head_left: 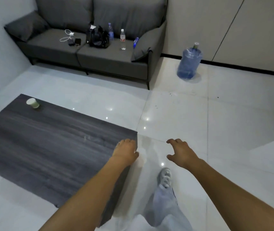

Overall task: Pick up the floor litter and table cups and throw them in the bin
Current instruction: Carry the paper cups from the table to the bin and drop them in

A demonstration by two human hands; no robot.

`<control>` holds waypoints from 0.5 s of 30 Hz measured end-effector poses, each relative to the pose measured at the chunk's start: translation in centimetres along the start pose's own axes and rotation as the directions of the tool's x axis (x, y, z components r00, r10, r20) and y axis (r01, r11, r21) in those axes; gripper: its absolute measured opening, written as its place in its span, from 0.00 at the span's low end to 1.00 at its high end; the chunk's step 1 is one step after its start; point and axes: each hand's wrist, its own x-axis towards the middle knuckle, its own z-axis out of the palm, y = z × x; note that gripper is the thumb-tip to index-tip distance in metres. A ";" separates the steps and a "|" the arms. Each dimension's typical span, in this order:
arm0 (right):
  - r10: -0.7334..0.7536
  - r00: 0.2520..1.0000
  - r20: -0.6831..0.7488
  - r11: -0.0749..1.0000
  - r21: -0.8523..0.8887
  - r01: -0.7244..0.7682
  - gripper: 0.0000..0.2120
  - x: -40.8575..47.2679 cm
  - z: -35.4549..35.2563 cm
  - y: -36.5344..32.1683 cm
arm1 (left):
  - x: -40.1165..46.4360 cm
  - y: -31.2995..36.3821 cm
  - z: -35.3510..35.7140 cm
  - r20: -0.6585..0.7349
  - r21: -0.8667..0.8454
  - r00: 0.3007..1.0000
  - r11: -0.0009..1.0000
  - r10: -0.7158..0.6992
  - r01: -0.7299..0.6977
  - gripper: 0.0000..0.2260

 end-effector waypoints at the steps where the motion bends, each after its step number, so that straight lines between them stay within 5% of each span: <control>1: -0.010 1.000 -0.008 1.000 -0.004 0.010 0.28 2.1 -1.4 0.5 | 2.1 0.4 -0.8 -0.009 -0.014 1.000 1.000 -0.013 0.013 0.20; 8: -0.106 0.994 0.000 0.992 -0.068 0.106 0.28 20.1 -14.2 2.2 | 17.6 3.2 -8.6 -0.051 -0.105 0.987 0.984 -0.152 0.146 0.20; 15: -0.257 0.964 0.072 0.959 -0.106 0.264 0.28 33.4 -19.9 -2.4 | 26.4 0.3 -13.1 -0.023 -0.158 0.957 0.946 -0.288 0.281 0.20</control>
